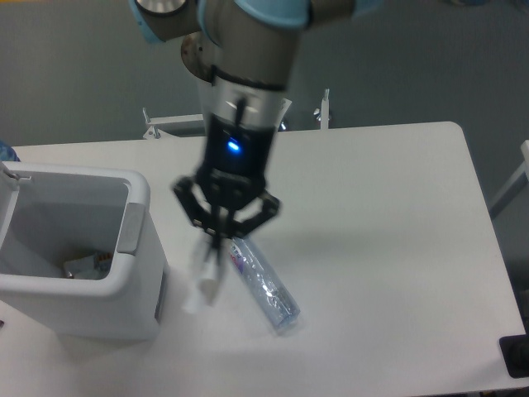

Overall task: Place the trash in the trash can
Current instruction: 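Lift the white paper and carry it over the white bin, then open the gripper to drop the paper into the bin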

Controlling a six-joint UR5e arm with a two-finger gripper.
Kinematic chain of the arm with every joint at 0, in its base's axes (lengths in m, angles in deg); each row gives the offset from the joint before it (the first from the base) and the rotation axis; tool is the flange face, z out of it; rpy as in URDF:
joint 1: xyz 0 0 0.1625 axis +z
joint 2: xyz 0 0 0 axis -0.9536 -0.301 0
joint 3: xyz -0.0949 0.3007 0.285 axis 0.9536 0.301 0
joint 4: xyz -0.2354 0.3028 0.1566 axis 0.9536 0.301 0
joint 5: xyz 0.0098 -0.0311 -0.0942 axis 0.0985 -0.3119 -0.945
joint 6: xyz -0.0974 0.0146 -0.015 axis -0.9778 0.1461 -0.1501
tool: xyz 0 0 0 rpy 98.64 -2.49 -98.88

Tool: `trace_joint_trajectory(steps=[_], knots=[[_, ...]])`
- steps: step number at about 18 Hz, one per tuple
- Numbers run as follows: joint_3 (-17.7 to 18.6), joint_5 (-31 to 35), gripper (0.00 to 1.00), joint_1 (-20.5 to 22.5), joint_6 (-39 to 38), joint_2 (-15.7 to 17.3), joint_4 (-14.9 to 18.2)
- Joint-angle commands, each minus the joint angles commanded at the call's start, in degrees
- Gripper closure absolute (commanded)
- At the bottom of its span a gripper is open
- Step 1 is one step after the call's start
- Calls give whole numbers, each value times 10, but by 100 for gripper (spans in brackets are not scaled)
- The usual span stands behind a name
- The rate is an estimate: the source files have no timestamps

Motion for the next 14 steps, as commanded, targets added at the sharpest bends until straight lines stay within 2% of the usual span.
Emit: trace_joint_trajectory(steps=[5,8,9,10,11,12,13,14], knots=[[3,1,100,-39,-13,11,0],[17,2,100,-50,-13,11,0],[21,2,89,-55,-11,10,-1],[22,2,69,-62,-11,8,-2],[22,2,33,-67,-9,7,-2],[23,2,9,-69,-7,6,-2],[23,2,0,-69,-7,6,-3],[23,2,0,-69,-7,6,-3]])
